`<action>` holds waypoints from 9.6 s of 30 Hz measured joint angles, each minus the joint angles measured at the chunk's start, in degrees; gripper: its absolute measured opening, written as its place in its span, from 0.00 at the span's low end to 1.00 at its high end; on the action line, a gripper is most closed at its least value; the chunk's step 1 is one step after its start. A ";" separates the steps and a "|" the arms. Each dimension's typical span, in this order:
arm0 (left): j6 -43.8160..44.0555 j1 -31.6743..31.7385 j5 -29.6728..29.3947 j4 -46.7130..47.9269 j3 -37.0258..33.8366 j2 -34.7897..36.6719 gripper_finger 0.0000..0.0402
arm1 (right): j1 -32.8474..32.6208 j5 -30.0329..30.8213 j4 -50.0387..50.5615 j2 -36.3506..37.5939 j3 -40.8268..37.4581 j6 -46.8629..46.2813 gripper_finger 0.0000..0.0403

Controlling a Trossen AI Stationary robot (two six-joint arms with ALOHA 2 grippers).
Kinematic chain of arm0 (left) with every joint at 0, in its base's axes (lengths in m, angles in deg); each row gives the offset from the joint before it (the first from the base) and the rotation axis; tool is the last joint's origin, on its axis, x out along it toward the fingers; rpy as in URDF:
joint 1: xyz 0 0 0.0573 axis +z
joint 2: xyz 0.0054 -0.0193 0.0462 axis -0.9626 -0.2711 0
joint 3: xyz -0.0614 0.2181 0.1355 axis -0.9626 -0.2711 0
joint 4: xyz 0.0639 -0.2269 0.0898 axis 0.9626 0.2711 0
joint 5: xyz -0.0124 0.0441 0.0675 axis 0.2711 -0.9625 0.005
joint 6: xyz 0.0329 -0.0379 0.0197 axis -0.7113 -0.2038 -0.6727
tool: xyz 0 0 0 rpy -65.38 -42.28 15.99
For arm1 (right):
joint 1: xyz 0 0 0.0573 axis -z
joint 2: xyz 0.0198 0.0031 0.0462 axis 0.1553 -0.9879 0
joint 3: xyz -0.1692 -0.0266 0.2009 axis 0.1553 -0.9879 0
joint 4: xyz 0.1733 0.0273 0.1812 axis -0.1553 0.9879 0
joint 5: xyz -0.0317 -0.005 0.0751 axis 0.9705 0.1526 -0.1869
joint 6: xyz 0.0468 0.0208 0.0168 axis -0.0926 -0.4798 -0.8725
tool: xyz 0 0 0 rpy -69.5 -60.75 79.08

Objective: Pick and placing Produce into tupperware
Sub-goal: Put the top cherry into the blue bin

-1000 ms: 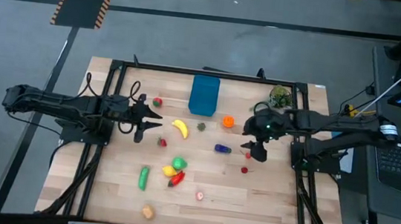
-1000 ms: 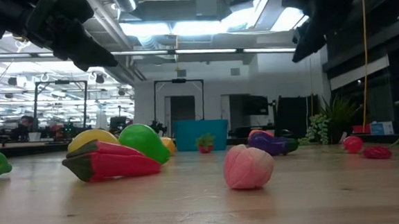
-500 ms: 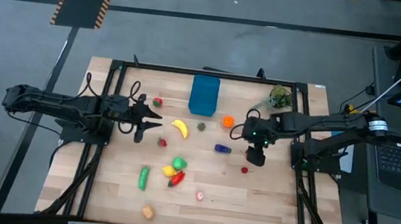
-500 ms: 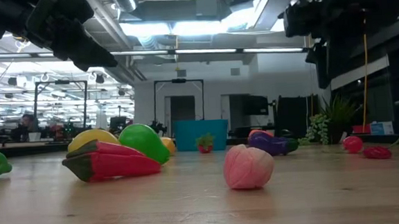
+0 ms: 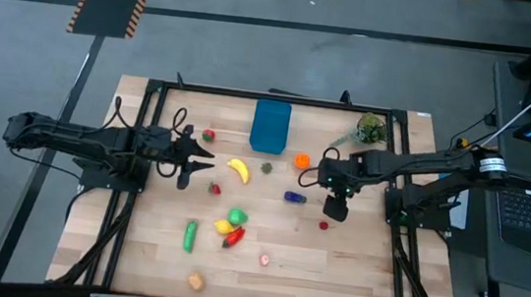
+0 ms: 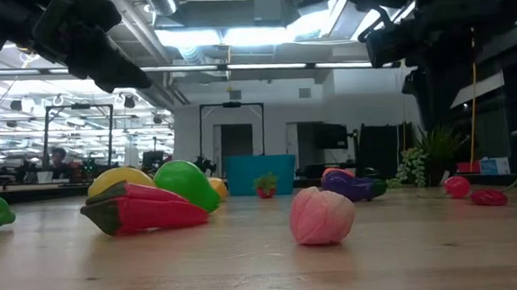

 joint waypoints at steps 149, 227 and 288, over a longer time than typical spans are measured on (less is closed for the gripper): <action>-0.24 0.00 -0.02 1.44 0.00 0.01 0.31 | -2.95 14.34 -19.67 13.02 -15.04 -2.83 0.28; -1.97 -0.07 -0.02 -12.27 -6.78 1.05 0.31 | -2.73 19.04 -79.98 45.75 -50.55 16.76 0.28; -6.05 7.41 7.59 0.37 -9.27 21.81 0.31 | 36.08 -15.26 -22.20 -40.62 39.30 37.29 0.28</action>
